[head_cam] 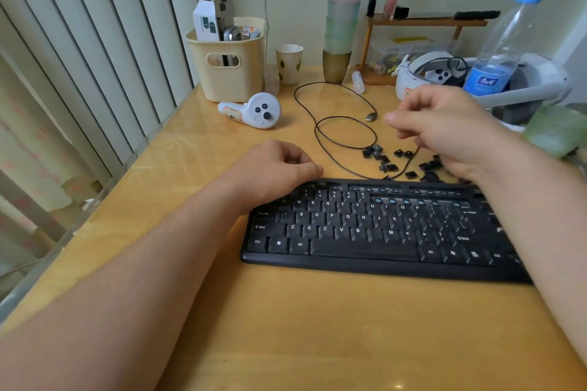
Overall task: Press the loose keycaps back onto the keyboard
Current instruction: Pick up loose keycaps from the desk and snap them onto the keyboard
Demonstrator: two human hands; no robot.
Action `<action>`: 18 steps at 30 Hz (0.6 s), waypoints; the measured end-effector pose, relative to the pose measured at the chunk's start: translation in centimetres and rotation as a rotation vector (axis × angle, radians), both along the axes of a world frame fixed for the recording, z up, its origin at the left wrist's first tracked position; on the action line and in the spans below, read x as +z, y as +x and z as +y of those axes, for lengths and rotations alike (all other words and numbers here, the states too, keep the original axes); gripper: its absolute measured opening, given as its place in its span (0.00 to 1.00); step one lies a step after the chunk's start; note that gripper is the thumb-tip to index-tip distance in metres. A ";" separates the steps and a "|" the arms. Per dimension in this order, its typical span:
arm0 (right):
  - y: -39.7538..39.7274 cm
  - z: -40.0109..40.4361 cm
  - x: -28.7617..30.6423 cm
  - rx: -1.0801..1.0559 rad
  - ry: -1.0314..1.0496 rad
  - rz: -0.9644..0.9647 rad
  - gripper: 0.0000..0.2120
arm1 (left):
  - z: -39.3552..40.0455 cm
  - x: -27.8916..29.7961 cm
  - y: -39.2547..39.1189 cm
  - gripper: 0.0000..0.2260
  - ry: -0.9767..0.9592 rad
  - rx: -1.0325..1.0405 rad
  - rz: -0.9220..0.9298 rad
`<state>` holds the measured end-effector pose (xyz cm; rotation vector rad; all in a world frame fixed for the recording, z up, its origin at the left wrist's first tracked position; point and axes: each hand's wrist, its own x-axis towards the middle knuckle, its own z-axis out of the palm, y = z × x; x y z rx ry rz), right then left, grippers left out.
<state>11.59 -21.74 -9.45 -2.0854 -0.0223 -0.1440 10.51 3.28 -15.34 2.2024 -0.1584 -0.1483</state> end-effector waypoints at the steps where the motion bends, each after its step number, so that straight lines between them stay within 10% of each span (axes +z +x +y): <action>1: 0.1 -0.9 -0.2 -0.042 -0.031 -0.030 0.05 | -0.1 0.0 0.0 0.08 0.038 -0.010 0.000; 9: 0.0 -3.2 -2.3 0.019 -0.400 -0.015 0.06 | -0.4 0.5 0.0 0.09 0.057 -0.017 -0.006; 15: 0.2 -2.0 -2.3 0.376 -0.800 0.178 0.35 | -1.1 0.6 -0.2 0.15 0.064 0.066 -0.063; 18: 0.4 -1.9 -2.1 0.413 -0.837 0.157 0.30 | -1.4 0.8 -0.4 0.16 0.127 0.086 -0.154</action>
